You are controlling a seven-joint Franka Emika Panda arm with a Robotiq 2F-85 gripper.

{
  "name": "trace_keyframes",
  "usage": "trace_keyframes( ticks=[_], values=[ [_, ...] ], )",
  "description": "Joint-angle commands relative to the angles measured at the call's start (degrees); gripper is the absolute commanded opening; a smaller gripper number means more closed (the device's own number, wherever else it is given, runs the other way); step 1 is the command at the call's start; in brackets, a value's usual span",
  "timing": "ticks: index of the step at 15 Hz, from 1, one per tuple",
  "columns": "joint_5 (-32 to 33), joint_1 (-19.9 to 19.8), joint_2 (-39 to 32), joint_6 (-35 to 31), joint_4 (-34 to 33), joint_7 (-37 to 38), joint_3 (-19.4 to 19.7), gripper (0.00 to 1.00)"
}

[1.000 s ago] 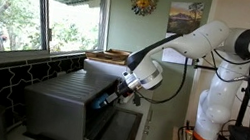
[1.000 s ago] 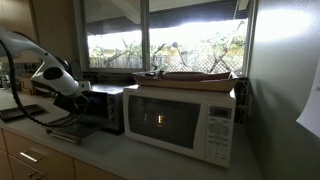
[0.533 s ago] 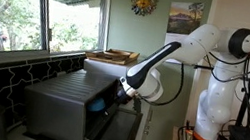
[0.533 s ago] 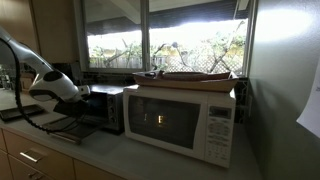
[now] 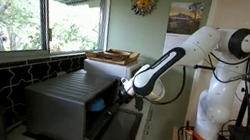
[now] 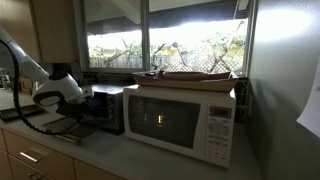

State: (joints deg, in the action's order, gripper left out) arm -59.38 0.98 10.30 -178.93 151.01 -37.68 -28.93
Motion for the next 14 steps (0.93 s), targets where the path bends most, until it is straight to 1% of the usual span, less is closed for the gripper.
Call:
trace_keyframes(
  ticks=[1,2,3,6,7,10,11,14],
  values=[
    [11.2,-4.9,10.3,15.2,3.3,14.7,-0.4,1.0],
    [15.0,2.1,10.3,18.5,2.4,18.4,7.2,1.0],
    [15.8,3.8,11.2,23.3,1.0,19.6,9.4,1.0],
    [20.1,7.4,17.1,36.6,-1.6,24.9,15.9,1.0],
    [22.3,7.4,19.4,40.8,-2.4,27.3,17.3,1.0],
    [26.2,7.8,24.1,52.0,-6.0,30.9,21.2,1.0],
    [27.5,7.6,25.3,53.9,-7.0,31.9,21.7,1.0],
    [30.0,7.5,28.8,55.9,-8.9,32.1,23.0,1.0]
  ],
)
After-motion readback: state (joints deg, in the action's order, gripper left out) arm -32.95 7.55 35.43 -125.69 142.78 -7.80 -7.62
